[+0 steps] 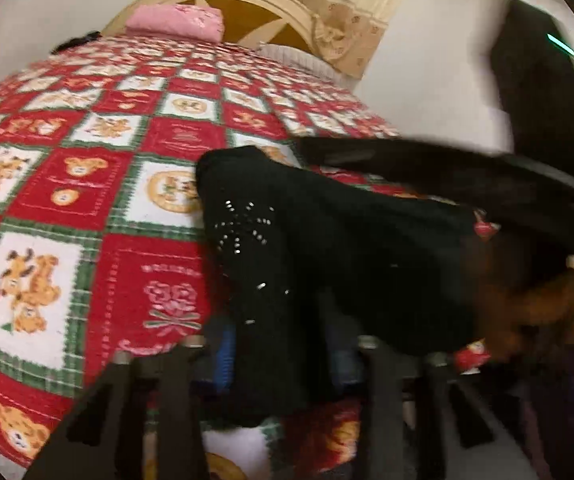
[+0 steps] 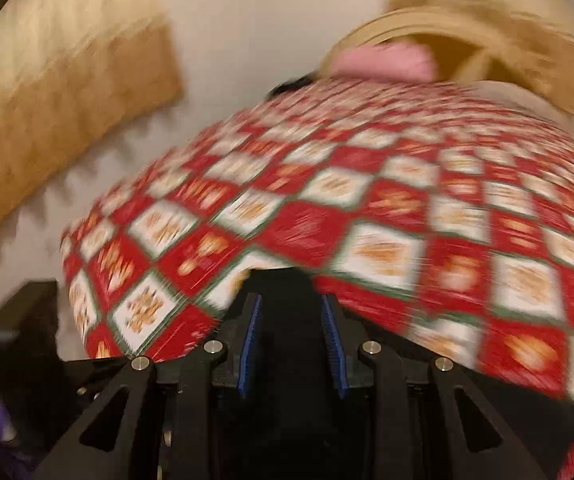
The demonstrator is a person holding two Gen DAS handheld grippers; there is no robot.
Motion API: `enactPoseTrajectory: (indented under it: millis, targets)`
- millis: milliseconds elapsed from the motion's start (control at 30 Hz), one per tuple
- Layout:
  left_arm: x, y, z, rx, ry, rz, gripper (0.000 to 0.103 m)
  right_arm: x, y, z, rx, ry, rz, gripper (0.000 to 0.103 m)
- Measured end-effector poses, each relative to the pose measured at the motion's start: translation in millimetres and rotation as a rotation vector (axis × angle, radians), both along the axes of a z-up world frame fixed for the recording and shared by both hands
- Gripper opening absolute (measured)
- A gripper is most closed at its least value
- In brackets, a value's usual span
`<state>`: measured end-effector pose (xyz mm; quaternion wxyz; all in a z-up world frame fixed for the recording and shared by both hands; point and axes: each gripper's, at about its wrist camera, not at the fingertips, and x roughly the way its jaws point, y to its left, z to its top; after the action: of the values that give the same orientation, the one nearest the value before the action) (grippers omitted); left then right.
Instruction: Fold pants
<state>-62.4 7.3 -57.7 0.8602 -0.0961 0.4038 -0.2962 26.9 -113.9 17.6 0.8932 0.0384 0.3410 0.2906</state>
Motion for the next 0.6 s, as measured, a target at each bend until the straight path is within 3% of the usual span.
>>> enactPoseTrajectory:
  millis: [33, 100, 233, 367, 467, 500, 533, 600]
  targets:
    - [0.0, 0.4, 0.3, -0.011, 0.003, -0.004, 0.028, 9.4, 16.0, -6.2, -0.037, 0.033, 0.051, 0.032]
    - [-0.4, -0.4, -1.3, -0.001, -0.005, -0.001, 0.027, 24.4, 37.7, -18.7, -0.211, 0.062, 0.023, 0.032]
    - [0.0, -1.8, -2.4, 0.019, -0.006, 0.003, 0.028, 46.4, 51.6, -26.8, -0.227, 0.146, -0.015, 0.037]
    - [-2.5, -1.7, -0.6, 0.03, -0.009, -0.014, 0.029, 73.8, 50.6, -32.3, -0.307, 0.088, -0.208, 0.039]
    - [-4.3, 7.7, 4.4, 0.046, -0.021, -0.025, 0.04, 67.4, 1.1, -21.0, 0.028, 0.107, -0.266, 0.039]
    - [-4.6, 12.2, 6.2, 0.052, -0.025, -0.018, 0.051, 55.8, -17.3, -14.7, 0.104, 0.092, -0.295, 0.039]
    - [-4.1, 20.4, 9.6, 0.068, -0.031, 0.004, 0.061, 38.8, -37.7, -7.4, 0.14, 0.062, -0.334, 0.039]
    - [-2.2, 32.8, 15.8, 0.074, -0.04, 0.037, 0.065, -1.8, -72.5, 3.7, 0.152, -0.02, -0.399, 0.041]
